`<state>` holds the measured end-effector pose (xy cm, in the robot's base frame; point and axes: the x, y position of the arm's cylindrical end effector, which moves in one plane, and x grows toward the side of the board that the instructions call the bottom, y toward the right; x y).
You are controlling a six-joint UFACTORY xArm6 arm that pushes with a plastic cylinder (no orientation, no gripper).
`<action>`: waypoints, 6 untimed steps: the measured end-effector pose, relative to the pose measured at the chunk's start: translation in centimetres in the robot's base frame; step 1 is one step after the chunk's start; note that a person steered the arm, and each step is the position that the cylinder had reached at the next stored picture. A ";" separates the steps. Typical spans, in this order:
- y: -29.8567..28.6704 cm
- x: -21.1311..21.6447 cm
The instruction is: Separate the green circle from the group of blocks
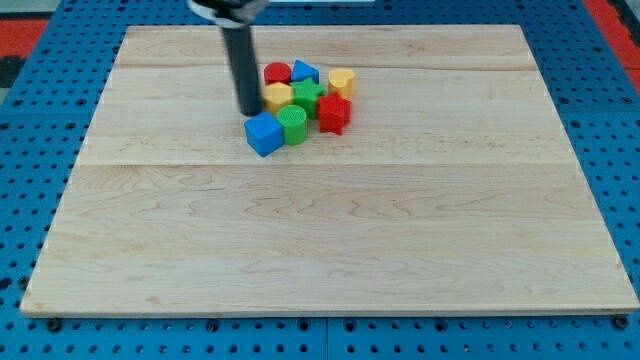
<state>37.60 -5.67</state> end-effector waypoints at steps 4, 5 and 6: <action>11.4 3.6; 12.4 1.4; 12.7 -2.3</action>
